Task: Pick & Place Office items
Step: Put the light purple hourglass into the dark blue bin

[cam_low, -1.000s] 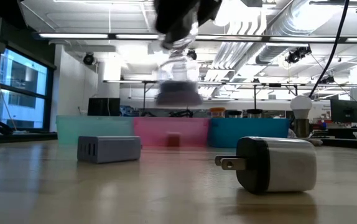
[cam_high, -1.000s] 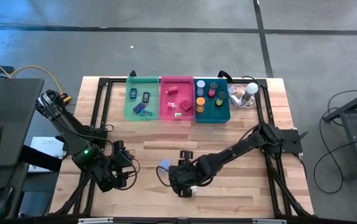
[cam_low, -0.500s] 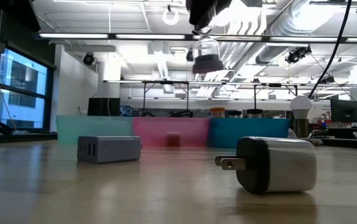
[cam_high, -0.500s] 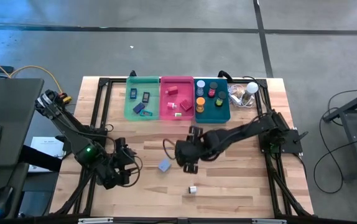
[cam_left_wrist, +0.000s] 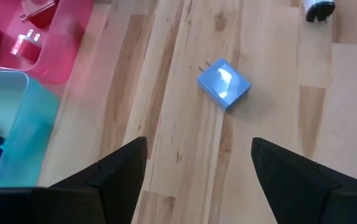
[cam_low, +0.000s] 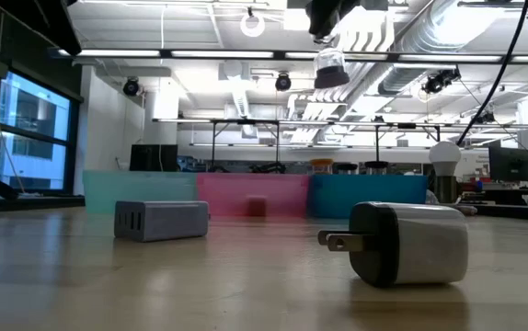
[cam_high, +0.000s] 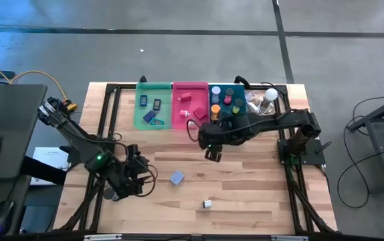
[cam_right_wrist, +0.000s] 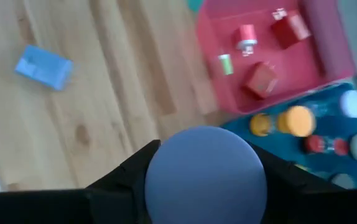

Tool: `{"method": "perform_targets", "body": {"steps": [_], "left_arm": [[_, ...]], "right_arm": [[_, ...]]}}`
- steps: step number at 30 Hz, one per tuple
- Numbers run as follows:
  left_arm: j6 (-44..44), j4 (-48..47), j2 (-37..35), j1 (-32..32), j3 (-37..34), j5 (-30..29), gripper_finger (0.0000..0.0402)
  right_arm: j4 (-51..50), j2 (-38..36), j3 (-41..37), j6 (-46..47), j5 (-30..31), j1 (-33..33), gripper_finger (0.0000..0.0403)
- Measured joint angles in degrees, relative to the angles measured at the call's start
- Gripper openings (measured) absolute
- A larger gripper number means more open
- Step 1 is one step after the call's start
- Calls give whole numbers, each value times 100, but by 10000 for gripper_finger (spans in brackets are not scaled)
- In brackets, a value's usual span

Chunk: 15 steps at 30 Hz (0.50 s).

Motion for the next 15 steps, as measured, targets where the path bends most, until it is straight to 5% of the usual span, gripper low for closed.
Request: {"method": "perform_targets", "body": {"steps": [9, 15], "left_arm": [[383, -27, 0, 284, 1, 20, 281], [782, -29, 2, 590, 2, 31, 281]], "right_arm": [[-569, -442, 2, -148, 538, -615, 179], [-661, -642, 2, -399, 388, -1370, 182]]}}
